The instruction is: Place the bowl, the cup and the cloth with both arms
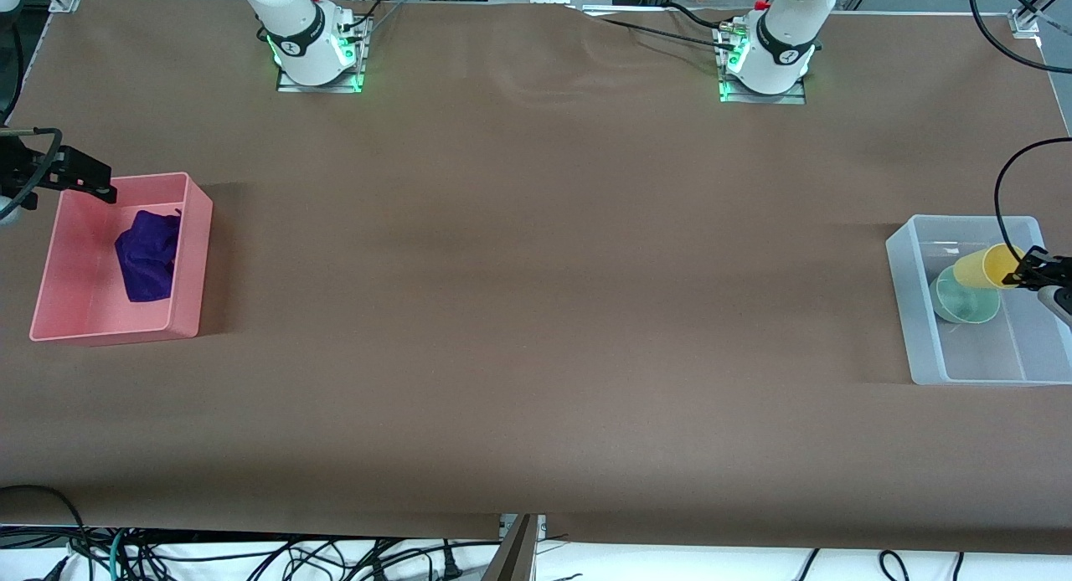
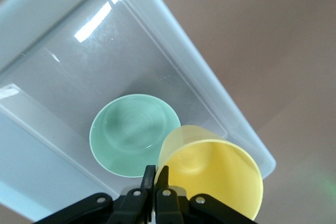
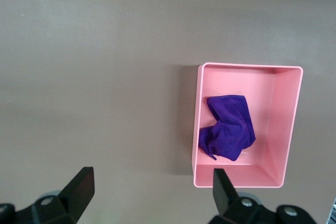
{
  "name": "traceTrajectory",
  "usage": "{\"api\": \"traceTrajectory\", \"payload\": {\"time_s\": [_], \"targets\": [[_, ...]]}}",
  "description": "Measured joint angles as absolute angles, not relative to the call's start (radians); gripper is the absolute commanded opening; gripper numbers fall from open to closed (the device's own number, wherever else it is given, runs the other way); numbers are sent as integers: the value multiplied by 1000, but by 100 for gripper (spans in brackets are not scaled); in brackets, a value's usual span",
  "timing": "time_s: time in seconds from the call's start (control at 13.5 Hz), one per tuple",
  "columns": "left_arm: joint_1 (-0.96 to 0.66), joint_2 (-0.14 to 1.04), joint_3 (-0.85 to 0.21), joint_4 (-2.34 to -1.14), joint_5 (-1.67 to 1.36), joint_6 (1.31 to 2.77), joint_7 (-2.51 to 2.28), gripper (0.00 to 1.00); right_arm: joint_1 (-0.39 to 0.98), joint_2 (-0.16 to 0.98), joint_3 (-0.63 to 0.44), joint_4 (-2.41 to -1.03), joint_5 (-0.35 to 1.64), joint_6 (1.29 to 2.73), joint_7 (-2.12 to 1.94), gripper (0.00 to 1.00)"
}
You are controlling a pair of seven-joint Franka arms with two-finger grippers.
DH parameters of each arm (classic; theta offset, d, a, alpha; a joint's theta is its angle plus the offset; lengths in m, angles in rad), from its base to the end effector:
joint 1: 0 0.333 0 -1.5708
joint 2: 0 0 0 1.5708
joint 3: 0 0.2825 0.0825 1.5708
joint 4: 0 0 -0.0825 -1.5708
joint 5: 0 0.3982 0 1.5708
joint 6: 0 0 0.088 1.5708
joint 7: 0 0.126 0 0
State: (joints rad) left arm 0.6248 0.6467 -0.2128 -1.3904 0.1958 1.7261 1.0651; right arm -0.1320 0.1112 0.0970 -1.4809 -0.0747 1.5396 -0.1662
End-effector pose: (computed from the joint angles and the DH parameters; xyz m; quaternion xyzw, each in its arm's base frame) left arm 0.6017 0.3079 0.2636 0.9305 -0.3342 -0.1272 0.0790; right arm 0.5936 -0.0331 0.5487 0.9970 0.0651 -0.0291 0.0292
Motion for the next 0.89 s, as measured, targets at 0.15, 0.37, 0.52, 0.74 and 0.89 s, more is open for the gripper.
{"api": "traceTrajectory", "payload": {"time_s": [0.15,0.37,0.52,0.74,0.89], "targets": [[649,664,-212,-1423,201,1785,1100,0,-130,111,98,-1481,-75,1540,-166,100],[669,674,-212,-1443,235,1886,1135,12,-130,111,98,-1481,-75,1528,-166,100],[670,684,-212,-1445,235,1906,1141,100,-130,111,99,-1481,-75,1526,-166,100],[671,686,-214,-1445,235,1898,1143,100,-129,111,101,-1481,-75,1525,-166,100],[666,671,-232,-1434,235,1861,1136,100,-129,111,103,-1481,-75,1524,-166,100]]}}
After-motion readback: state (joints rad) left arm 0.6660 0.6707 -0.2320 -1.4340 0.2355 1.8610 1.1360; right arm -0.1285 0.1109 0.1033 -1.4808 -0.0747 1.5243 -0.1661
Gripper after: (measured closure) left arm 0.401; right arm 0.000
